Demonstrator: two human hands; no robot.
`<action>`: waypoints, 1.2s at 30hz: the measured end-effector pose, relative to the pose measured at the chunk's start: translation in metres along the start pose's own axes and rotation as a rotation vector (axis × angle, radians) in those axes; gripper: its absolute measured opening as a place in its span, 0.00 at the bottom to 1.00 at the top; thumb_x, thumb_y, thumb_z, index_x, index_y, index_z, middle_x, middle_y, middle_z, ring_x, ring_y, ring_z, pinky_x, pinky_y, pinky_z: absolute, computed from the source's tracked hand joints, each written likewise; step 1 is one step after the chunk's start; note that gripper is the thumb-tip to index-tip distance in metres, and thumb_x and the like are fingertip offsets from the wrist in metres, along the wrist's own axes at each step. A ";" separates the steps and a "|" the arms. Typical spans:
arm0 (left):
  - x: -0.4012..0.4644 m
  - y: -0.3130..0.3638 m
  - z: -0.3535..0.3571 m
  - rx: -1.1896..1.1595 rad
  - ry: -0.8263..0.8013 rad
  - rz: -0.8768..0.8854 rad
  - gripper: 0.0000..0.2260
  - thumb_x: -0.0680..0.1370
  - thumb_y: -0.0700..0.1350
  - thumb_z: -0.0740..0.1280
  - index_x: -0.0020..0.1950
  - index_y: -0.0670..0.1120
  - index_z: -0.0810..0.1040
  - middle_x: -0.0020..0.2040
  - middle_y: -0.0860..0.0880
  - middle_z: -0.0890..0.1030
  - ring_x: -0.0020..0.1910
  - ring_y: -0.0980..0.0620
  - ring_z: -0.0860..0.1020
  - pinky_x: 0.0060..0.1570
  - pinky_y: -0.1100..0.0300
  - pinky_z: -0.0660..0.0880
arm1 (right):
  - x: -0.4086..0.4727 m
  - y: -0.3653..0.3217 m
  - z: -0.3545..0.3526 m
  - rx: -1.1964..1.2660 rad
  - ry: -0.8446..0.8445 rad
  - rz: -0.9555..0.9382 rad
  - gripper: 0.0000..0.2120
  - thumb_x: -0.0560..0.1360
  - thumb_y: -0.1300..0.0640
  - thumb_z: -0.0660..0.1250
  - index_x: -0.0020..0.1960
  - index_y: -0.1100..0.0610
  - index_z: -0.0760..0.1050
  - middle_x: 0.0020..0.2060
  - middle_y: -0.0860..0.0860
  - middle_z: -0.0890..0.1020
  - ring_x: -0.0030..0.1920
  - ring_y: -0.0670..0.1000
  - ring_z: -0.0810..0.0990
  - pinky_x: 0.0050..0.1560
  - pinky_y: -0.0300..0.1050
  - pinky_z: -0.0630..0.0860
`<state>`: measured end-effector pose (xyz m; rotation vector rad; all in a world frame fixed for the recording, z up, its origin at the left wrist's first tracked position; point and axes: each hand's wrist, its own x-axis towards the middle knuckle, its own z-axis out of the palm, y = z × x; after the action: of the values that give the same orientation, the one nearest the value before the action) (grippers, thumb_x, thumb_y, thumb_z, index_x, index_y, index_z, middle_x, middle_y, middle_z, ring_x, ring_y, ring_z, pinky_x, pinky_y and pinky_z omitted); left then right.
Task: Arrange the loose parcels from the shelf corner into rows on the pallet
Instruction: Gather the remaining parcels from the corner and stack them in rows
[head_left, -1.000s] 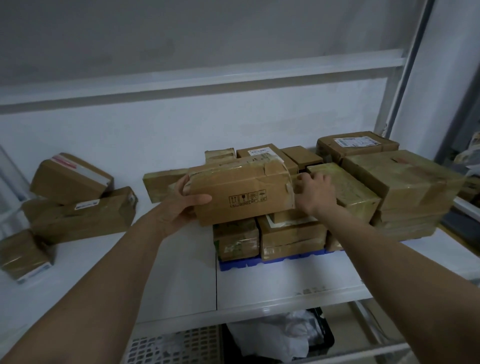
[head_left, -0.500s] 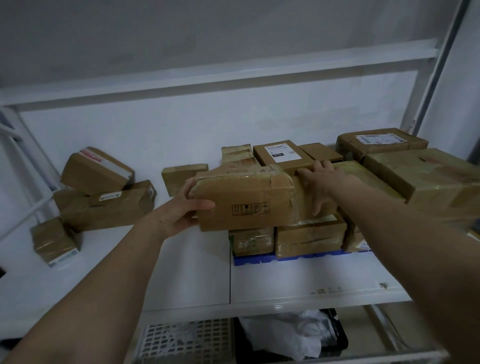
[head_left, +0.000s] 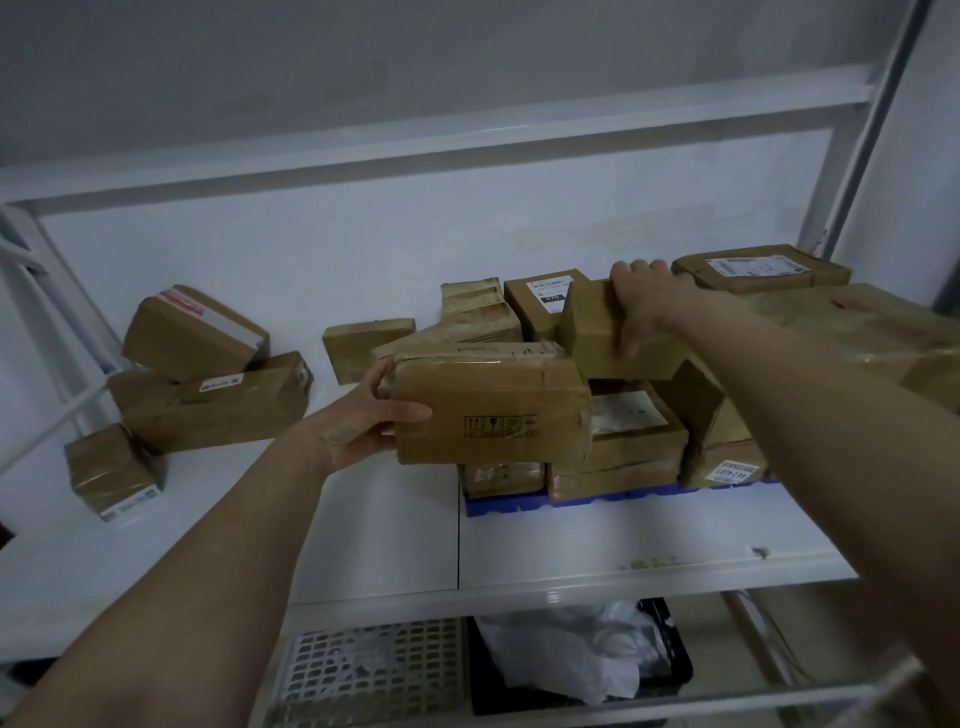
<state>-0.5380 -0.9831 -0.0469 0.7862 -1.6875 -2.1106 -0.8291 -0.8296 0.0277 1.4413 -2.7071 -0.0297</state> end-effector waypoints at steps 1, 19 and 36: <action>0.003 -0.001 0.003 -0.001 0.005 0.004 0.47 0.54 0.37 0.81 0.70 0.58 0.68 0.62 0.48 0.77 0.59 0.43 0.78 0.51 0.47 0.79 | -0.001 0.003 -0.003 0.010 0.021 0.016 0.43 0.60 0.52 0.80 0.67 0.56 0.59 0.65 0.57 0.67 0.67 0.61 0.64 0.64 0.63 0.65; 0.050 -0.025 0.042 -0.028 -0.008 0.113 0.55 0.55 0.32 0.80 0.76 0.55 0.59 0.67 0.47 0.74 0.65 0.45 0.73 0.55 0.49 0.77 | -0.024 0.017 0.000 -0.018 0.100 0.216 0.33 0.69 0.48 0.70 0.68 0.61 0.62 0.66 0.62 0.65 0.68 0.65 0.62 0.66 0.60 0.63; 0.055 -0.028 0.047 0.272 0.168 0.039 0.57 0.60 0.31 0.79 0.76 0.59 0.49 0.63 0.52 0.70 0.64 0.46 0.69 0.55 0.43 0.76 | -0.026 -0.007 0.033 0.062 0.082 0.361 0.32 0.72 0.41 0.65 0.68 0.58 0.64 0.65 0.61 0.67 0.65 0.61 0.67 0.58 0.56 0.68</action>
<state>-0.6076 -0.9704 -0.0784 0.9700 -1.9027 -1.7562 -0.8114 -0.8122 -0.0072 0.9222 -2.8742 0.1317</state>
